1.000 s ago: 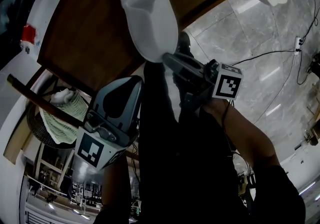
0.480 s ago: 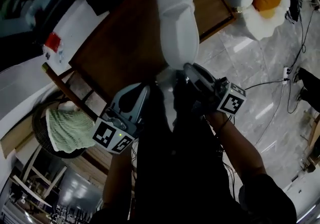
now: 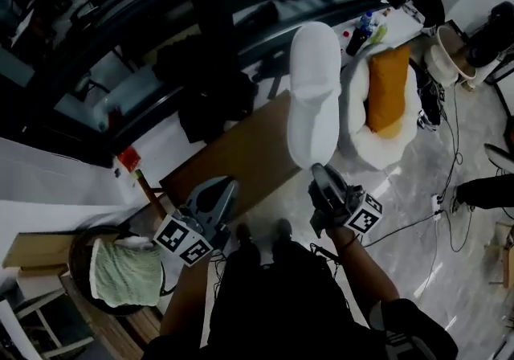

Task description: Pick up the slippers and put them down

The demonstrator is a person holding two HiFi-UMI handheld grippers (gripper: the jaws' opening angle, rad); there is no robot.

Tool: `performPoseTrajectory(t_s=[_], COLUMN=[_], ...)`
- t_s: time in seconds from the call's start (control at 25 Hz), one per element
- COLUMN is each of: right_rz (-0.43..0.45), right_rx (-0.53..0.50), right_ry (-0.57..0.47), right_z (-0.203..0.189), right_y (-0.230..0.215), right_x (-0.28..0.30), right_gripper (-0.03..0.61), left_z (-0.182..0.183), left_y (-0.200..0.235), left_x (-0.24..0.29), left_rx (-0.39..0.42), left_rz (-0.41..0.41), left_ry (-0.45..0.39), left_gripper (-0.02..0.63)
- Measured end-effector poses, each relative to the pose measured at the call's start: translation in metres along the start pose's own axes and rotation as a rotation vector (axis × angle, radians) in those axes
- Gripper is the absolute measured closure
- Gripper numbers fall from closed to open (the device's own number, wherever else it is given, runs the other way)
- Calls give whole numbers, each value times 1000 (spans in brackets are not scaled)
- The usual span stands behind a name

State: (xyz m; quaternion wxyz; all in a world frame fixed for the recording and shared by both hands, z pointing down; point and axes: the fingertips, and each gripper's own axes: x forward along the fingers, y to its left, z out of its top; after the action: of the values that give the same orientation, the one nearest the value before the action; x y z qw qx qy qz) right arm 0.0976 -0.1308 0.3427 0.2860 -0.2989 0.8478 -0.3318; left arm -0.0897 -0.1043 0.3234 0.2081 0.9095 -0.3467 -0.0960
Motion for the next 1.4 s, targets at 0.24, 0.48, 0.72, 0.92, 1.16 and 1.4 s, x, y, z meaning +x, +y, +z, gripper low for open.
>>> performPoseTrajectory(t_s=[0.24,0.48,0.72,0.92,1.16,1.4], right_rz=[184,345,501,604,661,675], right_rx=[-92,-230,-279,-297,-338,-319], right_ry=[-140,-105,-138,-144,-121,-118], right_z=[63,80,93,97,89,87], right_y=[45,102,163,202,220,222], right_x=[1,20,45,58,69,76], right_gripper=[532,532,535,535,537,537], left_z=[54,76,123,154,163,161], left_y=[-39,-56,-64,-82,-100,-102], left_x=[9,5,-4,-12,-13,-10], left_rx=[95,147,246,348,432,451], left_rz=[-73,-106,-108,-122,-154,-163], left_ry=[-84,-130,-206,-251,-261,-242], left_gripper=[601,601,601,601,601,601])
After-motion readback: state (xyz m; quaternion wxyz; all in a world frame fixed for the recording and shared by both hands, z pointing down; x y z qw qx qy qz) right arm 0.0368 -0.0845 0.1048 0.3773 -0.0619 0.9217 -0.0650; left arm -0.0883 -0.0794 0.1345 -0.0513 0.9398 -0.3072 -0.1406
